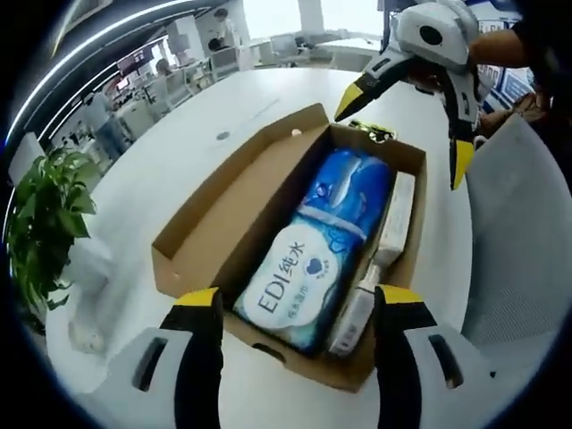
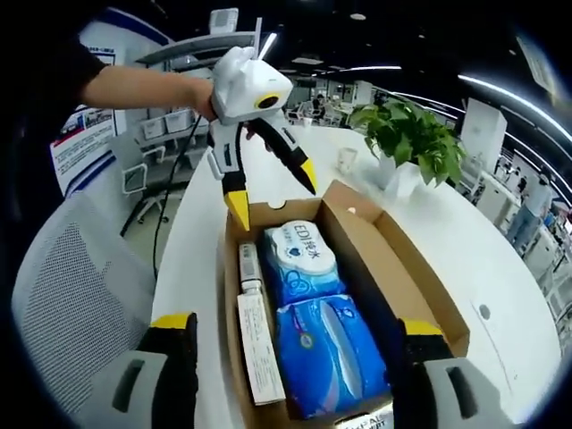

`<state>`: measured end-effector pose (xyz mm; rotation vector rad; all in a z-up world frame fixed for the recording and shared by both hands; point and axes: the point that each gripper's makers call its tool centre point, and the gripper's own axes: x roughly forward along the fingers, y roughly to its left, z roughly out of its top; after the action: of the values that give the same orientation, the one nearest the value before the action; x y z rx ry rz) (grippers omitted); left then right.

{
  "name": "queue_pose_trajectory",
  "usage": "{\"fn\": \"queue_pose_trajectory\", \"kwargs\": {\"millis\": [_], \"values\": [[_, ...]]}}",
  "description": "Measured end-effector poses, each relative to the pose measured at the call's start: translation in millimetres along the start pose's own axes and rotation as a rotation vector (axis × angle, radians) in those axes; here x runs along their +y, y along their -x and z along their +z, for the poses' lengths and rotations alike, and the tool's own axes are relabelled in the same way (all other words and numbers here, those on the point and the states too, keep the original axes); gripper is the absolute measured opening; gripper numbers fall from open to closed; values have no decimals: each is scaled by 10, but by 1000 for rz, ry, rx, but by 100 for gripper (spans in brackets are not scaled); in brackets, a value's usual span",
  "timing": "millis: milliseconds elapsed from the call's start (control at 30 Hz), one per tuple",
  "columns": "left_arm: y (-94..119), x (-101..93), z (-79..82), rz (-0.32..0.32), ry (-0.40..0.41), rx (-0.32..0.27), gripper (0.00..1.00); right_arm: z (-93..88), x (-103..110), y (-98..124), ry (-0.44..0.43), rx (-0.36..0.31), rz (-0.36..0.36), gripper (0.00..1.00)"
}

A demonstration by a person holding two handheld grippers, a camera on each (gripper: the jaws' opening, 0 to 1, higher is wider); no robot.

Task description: Operate the shoe box by opening the lid, removing the specified soft item, and placing it in the target area until the item is outside and the box remains undamaged.

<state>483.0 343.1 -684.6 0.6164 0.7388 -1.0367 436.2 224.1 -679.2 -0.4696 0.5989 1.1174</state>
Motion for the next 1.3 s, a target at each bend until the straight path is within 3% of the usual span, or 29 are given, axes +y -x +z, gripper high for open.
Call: {"fn": "queue_pose_trajectory", "kwargs": {"millis": [333, 633, 1300], "values": [[-77, 34, -16, -34, -48, 5, 67, 124, -25, -239, 12, -28, 10, 86], [-201, 58, -50, -57, -99, 24, 64, 117, -106, -447, -7, -21, 6, 78], [-525, 54, -263, -109, -215, 126, 59, 73, -148, -857, -33, 24, 1, 67]]}}
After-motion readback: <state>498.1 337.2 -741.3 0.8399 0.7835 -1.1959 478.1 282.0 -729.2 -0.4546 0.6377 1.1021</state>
